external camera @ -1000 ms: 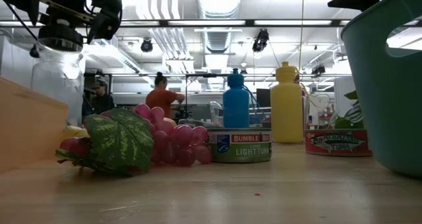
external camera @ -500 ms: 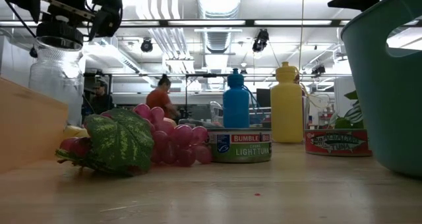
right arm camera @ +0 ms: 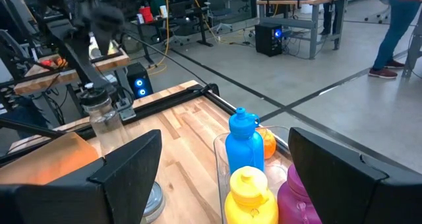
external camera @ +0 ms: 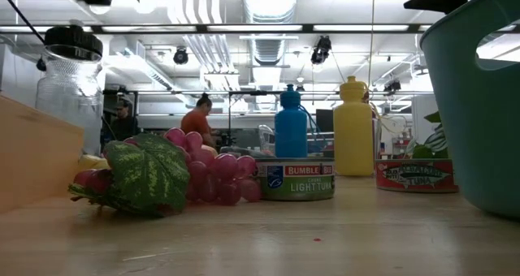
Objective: Pick & Place Food Item
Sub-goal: Put the transparent water bottle into the transparent bin
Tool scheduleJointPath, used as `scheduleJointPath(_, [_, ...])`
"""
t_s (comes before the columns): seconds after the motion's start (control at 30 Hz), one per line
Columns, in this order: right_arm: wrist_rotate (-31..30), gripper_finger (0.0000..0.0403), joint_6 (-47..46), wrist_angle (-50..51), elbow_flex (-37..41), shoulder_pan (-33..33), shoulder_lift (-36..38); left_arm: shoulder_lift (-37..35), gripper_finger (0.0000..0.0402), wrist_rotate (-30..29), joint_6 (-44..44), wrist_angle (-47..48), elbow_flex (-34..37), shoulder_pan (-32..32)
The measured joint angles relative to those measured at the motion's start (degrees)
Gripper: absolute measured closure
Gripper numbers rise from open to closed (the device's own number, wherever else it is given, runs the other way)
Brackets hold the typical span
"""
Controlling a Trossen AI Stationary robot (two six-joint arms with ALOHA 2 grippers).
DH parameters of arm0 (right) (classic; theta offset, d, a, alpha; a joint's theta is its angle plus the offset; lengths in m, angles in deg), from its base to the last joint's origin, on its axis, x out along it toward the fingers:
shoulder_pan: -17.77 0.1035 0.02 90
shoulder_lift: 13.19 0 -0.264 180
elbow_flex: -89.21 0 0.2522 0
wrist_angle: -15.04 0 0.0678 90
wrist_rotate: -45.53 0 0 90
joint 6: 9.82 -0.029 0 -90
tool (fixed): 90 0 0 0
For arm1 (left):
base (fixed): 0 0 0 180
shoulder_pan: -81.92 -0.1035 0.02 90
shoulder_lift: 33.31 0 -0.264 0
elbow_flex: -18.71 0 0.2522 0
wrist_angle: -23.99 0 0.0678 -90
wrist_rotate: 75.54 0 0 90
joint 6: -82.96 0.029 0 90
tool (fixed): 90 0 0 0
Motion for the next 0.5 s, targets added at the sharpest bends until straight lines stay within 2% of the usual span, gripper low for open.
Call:
scheduleJointPath(0.17, [0.0,0.0074,0.0,0.02,0.0,0.02,0.01,0.52,0.0002,-7.86,5.21,-0.11,-8.17,1.62])
scheduleJointPath(0.27, [0.0,0.0074,0.0,0.01,0.0,0.02,0.01,0.5,0.0002,-13.68,11.41,-0.09,-10.72,2.68])
scheduleJointPath(0.4, [0.0,0.0074,0.0,0.0,0.0,0.02,-0.01,0.49,0.0002,-21.17,28.13,-0.04,-11.37,3.28])
scheduleJointPath(0.5, [0.0,0.0074,0.0,0.0,0.0,0.0,0.01,0.8,0.0002,-23.27,41.11,0.02,-11.36,4.53])
